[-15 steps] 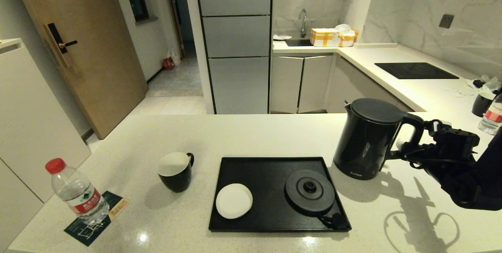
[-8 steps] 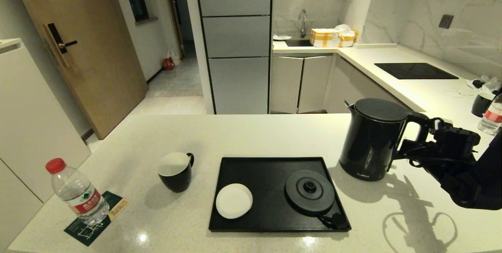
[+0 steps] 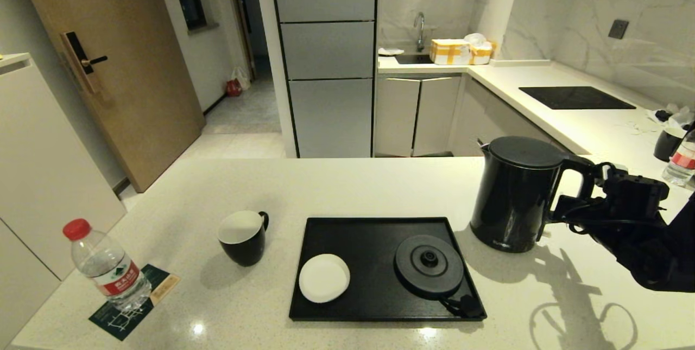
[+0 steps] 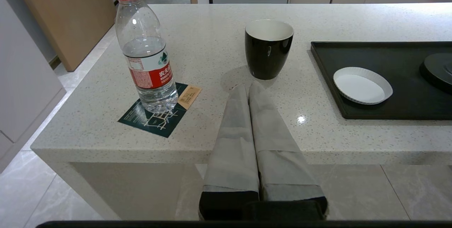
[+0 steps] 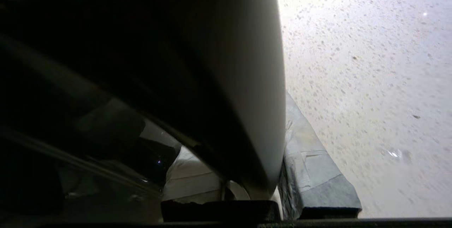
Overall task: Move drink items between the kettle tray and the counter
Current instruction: Return the kettle to its original position
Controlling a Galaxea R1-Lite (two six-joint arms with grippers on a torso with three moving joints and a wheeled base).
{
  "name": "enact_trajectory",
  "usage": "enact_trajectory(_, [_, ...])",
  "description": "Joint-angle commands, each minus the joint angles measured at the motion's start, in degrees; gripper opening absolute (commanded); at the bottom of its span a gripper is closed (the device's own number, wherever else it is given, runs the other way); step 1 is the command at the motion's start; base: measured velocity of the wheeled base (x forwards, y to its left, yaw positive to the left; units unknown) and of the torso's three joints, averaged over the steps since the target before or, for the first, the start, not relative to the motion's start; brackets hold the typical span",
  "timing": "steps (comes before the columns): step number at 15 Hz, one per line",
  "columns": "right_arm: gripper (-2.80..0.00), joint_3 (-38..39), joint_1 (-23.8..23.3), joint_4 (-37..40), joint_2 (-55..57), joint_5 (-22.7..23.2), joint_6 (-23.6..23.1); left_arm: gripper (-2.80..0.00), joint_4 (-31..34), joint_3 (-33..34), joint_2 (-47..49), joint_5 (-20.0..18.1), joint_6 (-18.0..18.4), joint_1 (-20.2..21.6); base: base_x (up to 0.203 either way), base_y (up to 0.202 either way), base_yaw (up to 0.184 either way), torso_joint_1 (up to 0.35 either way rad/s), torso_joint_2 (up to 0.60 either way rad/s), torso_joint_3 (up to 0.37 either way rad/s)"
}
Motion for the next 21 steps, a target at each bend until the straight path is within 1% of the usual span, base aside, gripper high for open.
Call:
enact_trajectory(1, [-2.80,1.7,2.3,0.2,-6.2,0.0,0.5,-2.80,0.0,0.0,-0.1,0.0,0.0,0.0,0.000,0.000,0.000,0.000,0.00,0.000])
enact_trajectory(4, [-2.80,2.3,6.0,4.3,-12.3,-0.6,0.9,-2.80,0.0,0.0,-0.1,0.0,0.0,0.0,0.000,0.000,0.000,0.000,0.00,0.000])
enact_trajectory(6, [-2.80,2.0,8.8,7.1,-15.0,-2.1,1.0,-2.80,0.0,0.0,-0.1,0.0,0.0,0.0,0.000,0.000,0.000,0.000,0.00,0.000])
enact_trajectory(8, [-2.80,1.8,11.5,7.6,-17.2,-4.4,1.0,-2.80,0.0,0.0,-0.1,0.0,0.1,0.0,0.000,0.000,0.000,0.000,0.00,0.000])
enact_trajectory(10, [-2.80,1.8,13.9,10.1,-19.2,-5.0,1.0,-2.80,0.0,0.0,-0.1,0.0,0.0,0.0,0.000,0.000,0.000,0.000,0.00,0.000])
enact_trajectory(11, [-2.80,1.9,14.1,10.4,-19.3,-5.1,1.0,-2.80,0.0,0.0,-0.1,0.0,0.1,0.0,0.000,0.000,0.000,0.000,0.00,0.000])
enact_trajectory(12, [-2.80,1.8,15.8,10.6,-19.6,-5.2,1.0,-2.80,0.0,0.0,-0.1,0.0,0.0,0.0,0.000,0.000,0.000,0.000,0.00,0.000])
enact_trajectory(14, [-2.80,1.7,21.4,10.9,-18.7,-6.8,1.6,-2.80,0.0,0.0,-0.1,0.0,0.1,0.0,0.000,0.000,0.000,0.000,0.00,0.000])
enact_trajectory(17, [-2.80,1.9,27.1,10.8,-16.6,-8.4,3.5,-2.80,0.0,0.0,-0.1,0.0,0.0,0.0,0.000,0.000,0.000,0.000,0.00,0.000])
enact_trajectory(18, [-2.80,2.2,28.3,10.8,-16.2,-8.5,4.1,-2.80,0.0,0.0,-0.1,0.0,0.0,0.0,0.000,0.000,0.000,0.000,0.00,0.000])
enact_trajectory(21, [-2.80,3.1,29.7,10.2,-13.9,-8.6,5.5,-2.80,0.0,0.0,-0.1,0.0,0.0,0.0,0.000,0.000,0.000,0.000,0.00,0.000])
